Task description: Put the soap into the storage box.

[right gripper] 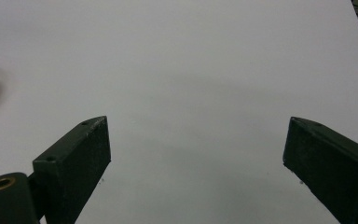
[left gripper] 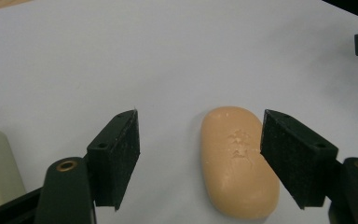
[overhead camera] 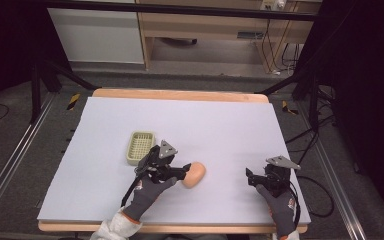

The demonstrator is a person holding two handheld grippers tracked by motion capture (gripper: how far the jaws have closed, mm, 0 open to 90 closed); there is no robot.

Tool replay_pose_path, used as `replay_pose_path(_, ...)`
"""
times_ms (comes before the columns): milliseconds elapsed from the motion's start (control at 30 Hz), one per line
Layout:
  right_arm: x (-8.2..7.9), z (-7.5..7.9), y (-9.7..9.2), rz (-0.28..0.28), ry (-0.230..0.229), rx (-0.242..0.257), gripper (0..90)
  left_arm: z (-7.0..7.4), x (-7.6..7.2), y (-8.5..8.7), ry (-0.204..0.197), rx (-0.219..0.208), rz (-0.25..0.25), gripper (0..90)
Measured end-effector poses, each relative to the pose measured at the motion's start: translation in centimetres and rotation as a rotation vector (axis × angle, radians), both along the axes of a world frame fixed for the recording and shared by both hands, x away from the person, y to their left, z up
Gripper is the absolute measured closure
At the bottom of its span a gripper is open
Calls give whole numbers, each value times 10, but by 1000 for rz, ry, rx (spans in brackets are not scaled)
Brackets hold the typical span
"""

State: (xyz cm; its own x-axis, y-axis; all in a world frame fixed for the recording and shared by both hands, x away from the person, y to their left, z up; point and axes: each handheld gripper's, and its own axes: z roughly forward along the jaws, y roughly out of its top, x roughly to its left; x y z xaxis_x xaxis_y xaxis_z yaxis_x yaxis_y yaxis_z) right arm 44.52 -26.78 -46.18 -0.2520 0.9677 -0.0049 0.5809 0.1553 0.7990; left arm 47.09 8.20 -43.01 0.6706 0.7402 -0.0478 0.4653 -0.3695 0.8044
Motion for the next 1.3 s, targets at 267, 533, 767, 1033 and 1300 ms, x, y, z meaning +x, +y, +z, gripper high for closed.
replay_pose_path(267,1,-1,1,3,5,0,79,-4,-1,-7,5,17,-14,272)
replay_pose_path(533,1,-1,2,5,5,-3,79,-11,-1,-18,16,41,-32,266)
replay_pose_path(767,1,-1,2,2,8,2,79,-15,-1,-25,23,61,-39,261)
replay_pose_path(1033,2,-2,4,7,13,-4,79,-22,-1,-32,31,92,-52,250)
replay_pose_path(1300,2,-2,4,9,15,-3,79,-28,-1,-38,42,110,-67,240)
